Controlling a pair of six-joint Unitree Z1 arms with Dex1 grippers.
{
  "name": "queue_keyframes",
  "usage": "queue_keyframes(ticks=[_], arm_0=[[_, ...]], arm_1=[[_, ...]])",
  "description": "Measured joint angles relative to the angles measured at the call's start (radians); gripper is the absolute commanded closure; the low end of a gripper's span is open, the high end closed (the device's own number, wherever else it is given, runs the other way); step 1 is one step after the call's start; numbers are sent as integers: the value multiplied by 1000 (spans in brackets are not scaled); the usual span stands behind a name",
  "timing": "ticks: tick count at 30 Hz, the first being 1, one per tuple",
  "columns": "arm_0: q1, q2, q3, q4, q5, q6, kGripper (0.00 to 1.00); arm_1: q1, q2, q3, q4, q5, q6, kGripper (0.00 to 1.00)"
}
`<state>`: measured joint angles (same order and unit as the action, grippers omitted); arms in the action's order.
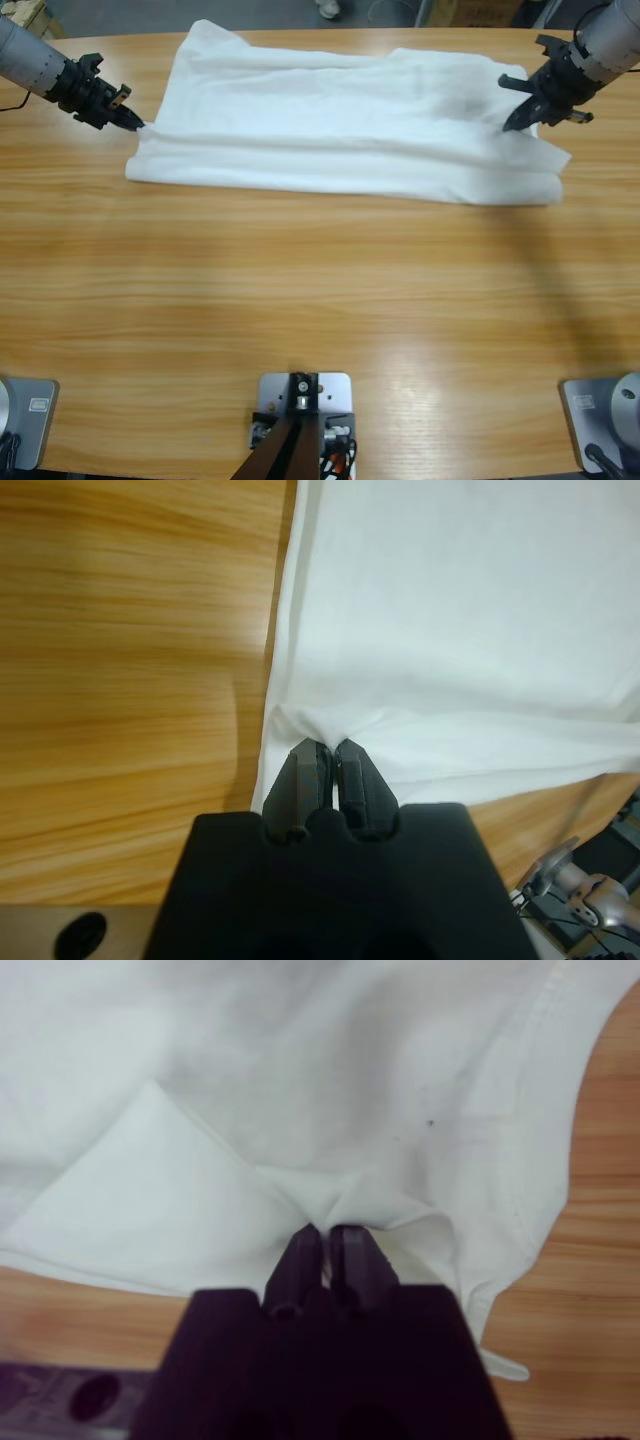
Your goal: Fold clothes
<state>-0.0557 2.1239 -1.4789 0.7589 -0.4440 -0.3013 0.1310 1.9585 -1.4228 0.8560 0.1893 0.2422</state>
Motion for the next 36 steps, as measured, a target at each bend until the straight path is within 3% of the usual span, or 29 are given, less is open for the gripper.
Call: queue_keyframes(ticks=[2,3,5,7,8,9,15,21,25,29,32,36], arm_0=[[0,5,-3,0,-1,0,113],[0,8,-5,0,-2,0,33],[0,12,-6,0,-3,0,0],[1,13,-8,0,-3,0,0],[2,13,-8,0,-3,0,0],[2,13,-8,0,-3,1,0],[2,16,-9,0,-3,5,0],[2,17,-9,0,-3,6,0],[0,14,-7,0,-1,30,0],[-50,-36,50,-6,38,72,0],[-145,-105,115,-26,71,89,0],[-230,-169,159,-33,105,90,0]], arm_1=[[-7,6,-7,0,-1,-2,1000],[-11,10,-14,0,-1,-2,1000],[-17,19,-33,0,-1,-2,1000],[-19,30,-49,2,-5,-3,155],[-20,38,-58,8,-6,-6,35],[-20,49,-75,21,-8,-9,3],[-20,91,-144,82,-19,-26,0],[-21,83,-161,94,-133,-28,0],[-7,69,-207,116,-147,-28,0],[109,40,-223,147,-168,-28,0],[237,32,-233,158,-165,-29,0],[390,35,-298,173,-49,-62,0]])
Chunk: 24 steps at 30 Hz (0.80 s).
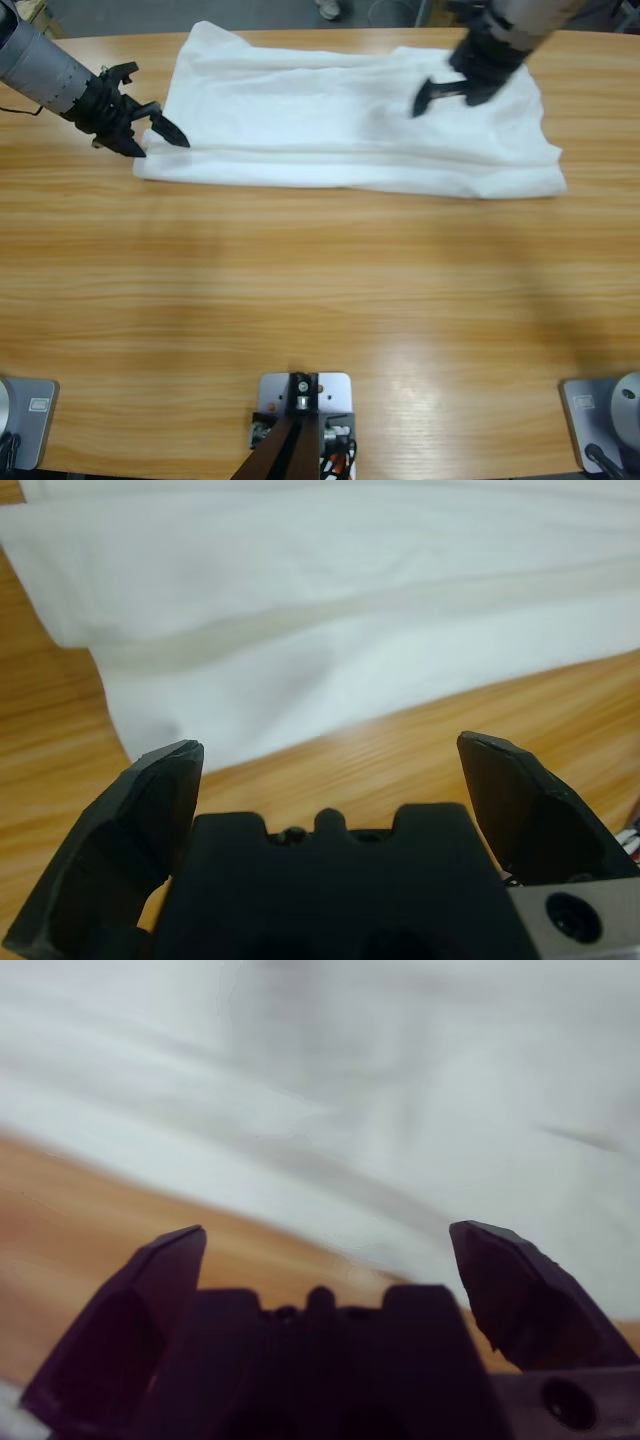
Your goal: Fold clothes
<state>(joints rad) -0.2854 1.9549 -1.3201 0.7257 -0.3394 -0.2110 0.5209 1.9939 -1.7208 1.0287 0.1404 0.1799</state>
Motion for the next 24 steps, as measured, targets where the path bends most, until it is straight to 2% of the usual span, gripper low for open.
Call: queue_keyframes(ticks=[5,10,24], arm_0=[[-3,-58,65,-15,29,0,0],[-3,-61,97,-39,33,0,0],[-3,-41,97,-71,33,0,0]], arm_1=[[104,47,-157,53,116,-18,0],[141,146,-259,106,193,-25,0],[193,322,-343,117,278,-25,0]])
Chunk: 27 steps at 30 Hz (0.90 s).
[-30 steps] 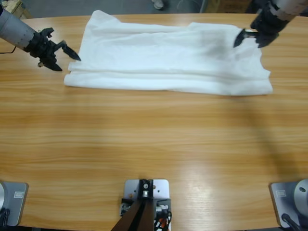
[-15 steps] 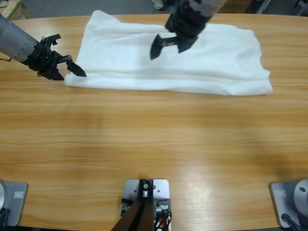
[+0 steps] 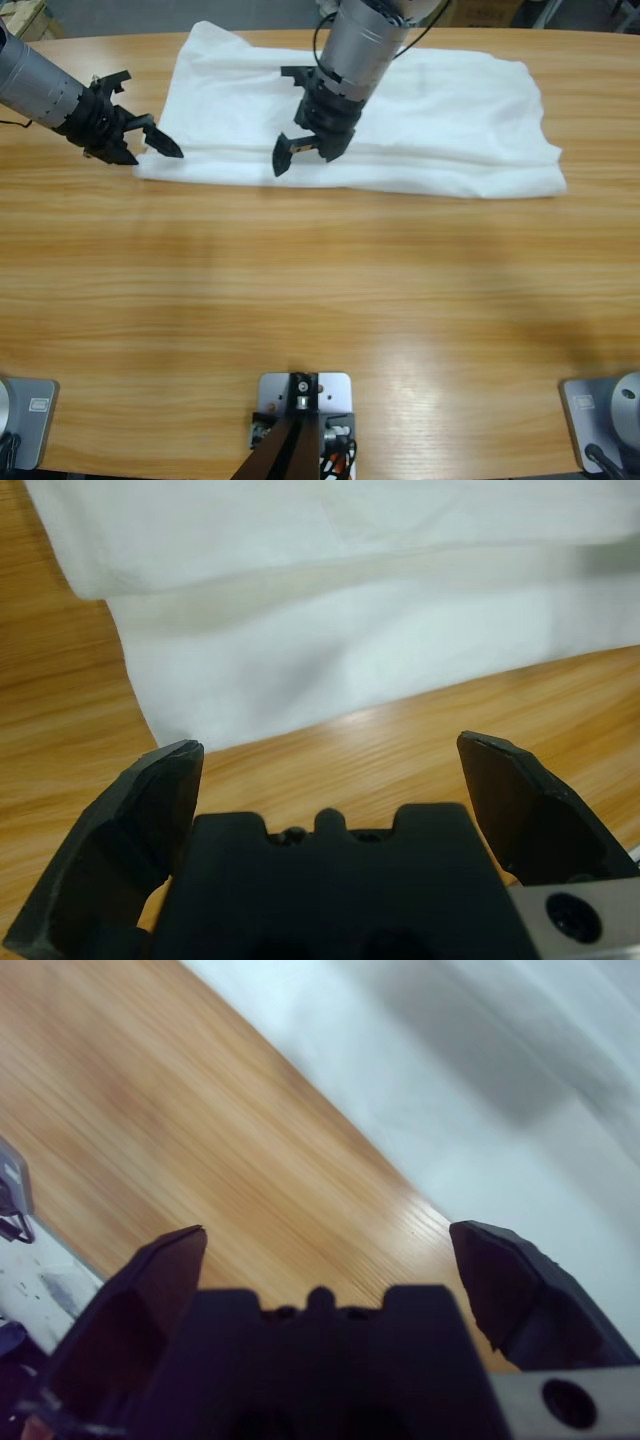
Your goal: Fold clothes
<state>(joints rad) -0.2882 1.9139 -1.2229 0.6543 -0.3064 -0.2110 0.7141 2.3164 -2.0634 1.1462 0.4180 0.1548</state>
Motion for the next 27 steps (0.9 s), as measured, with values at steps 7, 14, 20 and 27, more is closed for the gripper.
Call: queue_keyframes(ticks=[7,14,20,27], arm_0=[[0,2,0,0,0,0,0],[0,3,0,0,0,0,0],[0,3,0,0,0,0,0],[0,13,0,0,0,0,0]], arm_1=[[0,67,-103,53,7,-14,0],[0,128,-190,101,7,-33,0],[0,171,-274,141,-13,-60,0],[-1,215,-346,175,-45,-71,0]])
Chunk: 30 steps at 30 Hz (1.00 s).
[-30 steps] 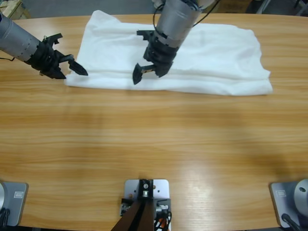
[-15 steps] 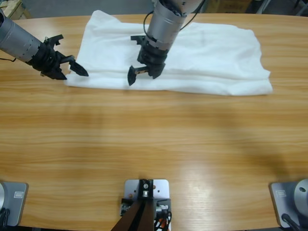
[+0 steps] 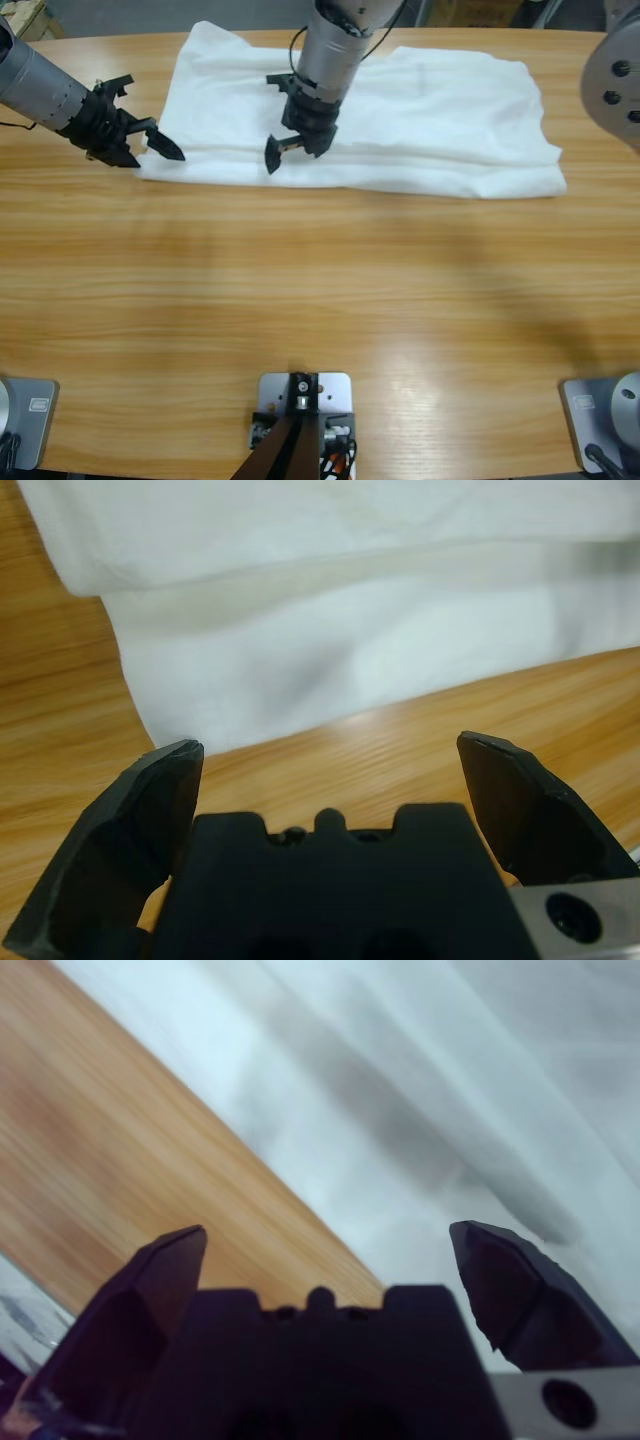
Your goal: Fold clothes
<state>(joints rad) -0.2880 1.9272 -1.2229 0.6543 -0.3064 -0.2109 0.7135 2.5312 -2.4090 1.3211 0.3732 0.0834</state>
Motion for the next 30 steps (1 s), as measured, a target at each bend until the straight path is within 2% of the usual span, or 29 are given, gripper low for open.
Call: queue_keyframes(ticks=[12,20,30], arm_0=[[0,14,0,0,0,0,0],[0,22,0,0,0,1,0],[0,30,0,0,0,1,0]], arm_1=[[-1,105,-203,117,-3,-13,0],[-9,138,-237,180,-26,-15,0],[-99,140,-241,186,-40,-36,0]])
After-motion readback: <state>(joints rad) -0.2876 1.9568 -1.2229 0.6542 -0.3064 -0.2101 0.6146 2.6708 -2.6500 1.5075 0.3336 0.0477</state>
